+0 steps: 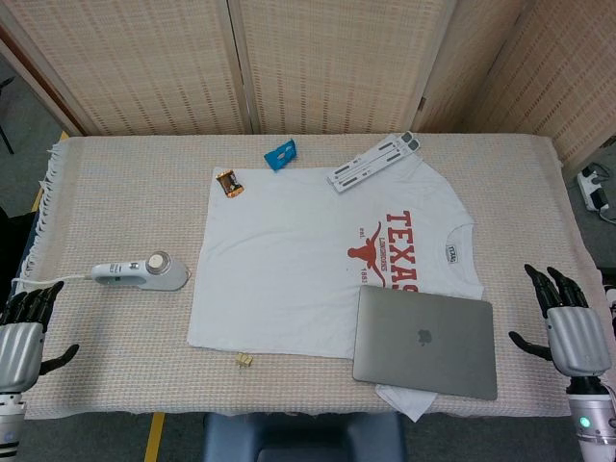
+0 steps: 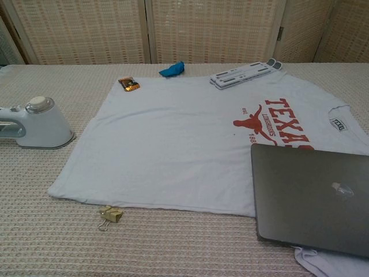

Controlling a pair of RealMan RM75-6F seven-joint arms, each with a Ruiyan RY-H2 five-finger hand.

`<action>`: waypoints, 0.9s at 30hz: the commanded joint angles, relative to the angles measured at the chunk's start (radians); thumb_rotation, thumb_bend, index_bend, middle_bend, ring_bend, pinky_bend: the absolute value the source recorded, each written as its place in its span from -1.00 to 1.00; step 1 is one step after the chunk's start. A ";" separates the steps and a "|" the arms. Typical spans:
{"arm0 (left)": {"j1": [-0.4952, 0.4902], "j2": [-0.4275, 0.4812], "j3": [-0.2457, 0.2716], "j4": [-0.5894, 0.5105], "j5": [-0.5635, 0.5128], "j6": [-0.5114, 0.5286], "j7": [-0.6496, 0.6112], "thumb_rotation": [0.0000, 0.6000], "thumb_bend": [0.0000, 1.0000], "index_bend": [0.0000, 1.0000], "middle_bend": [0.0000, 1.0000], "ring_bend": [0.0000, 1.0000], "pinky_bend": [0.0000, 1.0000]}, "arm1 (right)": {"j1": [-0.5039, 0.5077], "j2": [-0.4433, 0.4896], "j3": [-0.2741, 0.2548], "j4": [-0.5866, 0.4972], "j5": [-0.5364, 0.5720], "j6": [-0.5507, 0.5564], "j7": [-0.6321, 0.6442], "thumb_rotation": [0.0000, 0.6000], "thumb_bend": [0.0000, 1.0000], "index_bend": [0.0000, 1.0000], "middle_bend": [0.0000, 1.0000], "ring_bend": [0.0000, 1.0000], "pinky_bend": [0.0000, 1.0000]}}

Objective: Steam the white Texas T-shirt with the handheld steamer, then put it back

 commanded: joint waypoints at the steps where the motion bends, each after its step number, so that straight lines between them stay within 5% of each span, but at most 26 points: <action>1: 0.000 -0.001 0.002 0.003 0.000 -0.003 -0.002 1.00 -0.61 -0.79 -0.60 -0.66 -0.68 | 0.001 0.000 -0.002 -0.001 -0.002 -0.002 0.000 1.00 -0.88 -0.99 -0.70 -0.89 -0.75; 13: -0.050 -0.007 -0.050 0.044 -0.027 -0.043 -0.057 1.00 -0.61 -0.69 -0.59 -0.66 -0.65 | -0.004 0.035 0.010 -0.036 -0.020 0.034 -0.014 1.00 -0.88 -0.99 -0.70 -0.88 -0.75; 27: -0.276 -0.117 -0.158 0.161 -0.223 -0.351 -0.007 1.00 -0.61 -0.72 -0.60 -0.69 -0.64 | 0.026 0.093 0.042 -0.087 -0.021 0.023 -0.042 1.00 -0.88 -0.99 -0.70 -0.86 -0.74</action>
